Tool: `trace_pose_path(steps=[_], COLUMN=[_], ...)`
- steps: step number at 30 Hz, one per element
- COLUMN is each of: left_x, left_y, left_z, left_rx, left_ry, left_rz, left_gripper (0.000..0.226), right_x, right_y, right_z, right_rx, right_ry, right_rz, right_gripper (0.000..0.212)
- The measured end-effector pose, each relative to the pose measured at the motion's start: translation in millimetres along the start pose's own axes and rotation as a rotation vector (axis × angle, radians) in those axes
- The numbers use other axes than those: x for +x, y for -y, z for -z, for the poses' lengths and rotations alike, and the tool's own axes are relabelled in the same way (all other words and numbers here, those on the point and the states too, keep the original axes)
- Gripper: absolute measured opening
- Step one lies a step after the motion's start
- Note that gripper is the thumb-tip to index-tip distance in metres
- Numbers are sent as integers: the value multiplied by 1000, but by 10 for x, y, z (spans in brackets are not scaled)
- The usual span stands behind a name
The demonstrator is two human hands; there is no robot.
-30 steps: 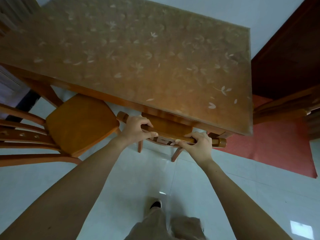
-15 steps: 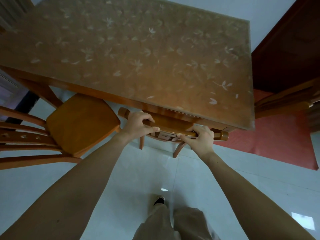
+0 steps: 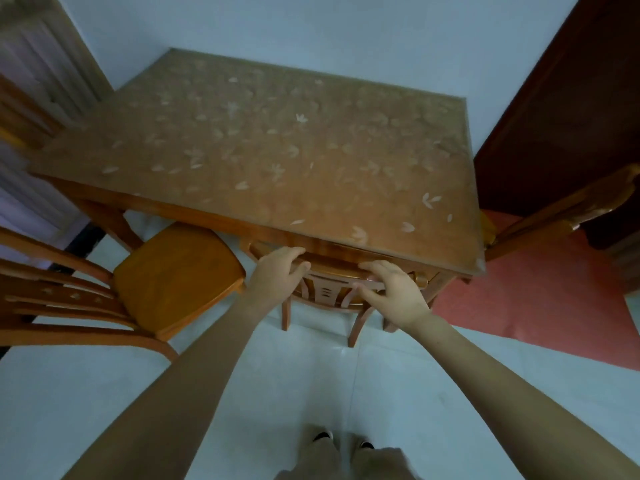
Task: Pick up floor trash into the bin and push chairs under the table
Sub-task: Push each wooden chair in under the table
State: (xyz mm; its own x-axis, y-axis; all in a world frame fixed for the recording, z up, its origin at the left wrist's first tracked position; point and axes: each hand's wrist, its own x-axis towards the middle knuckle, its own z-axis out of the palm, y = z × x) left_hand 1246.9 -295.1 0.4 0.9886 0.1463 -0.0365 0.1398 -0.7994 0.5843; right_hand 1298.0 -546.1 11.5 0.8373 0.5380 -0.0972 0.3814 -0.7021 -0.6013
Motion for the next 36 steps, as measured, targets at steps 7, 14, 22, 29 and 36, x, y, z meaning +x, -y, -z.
trace_pose_path(steps=[7,14,22,29,36], left_x=[-919,-2301,-3769,-4581,-5325], left_y=[-382,-463,-555,-436,233], left_z=[78,-379,-547,-301,44], left_rx=[138,112,188,183,194], left_ry=[-310,-413,-536,-715,-735], left_rz=[-89,291,737,911,966], left_gripper=[50,50,54,51,50], right_x=[-431,-903,-1257,-1675,-1961], right_y=[165,446,815,1695,2642], right_z=[97,-433,-1061,-1399,-2308], right_rx=[-179,-167,-141,-63,-157], right_ry=[-145,63,370,443,478], right_rz=[369,553,815,915,1047], right_gripper=[53,50,54,61,67])
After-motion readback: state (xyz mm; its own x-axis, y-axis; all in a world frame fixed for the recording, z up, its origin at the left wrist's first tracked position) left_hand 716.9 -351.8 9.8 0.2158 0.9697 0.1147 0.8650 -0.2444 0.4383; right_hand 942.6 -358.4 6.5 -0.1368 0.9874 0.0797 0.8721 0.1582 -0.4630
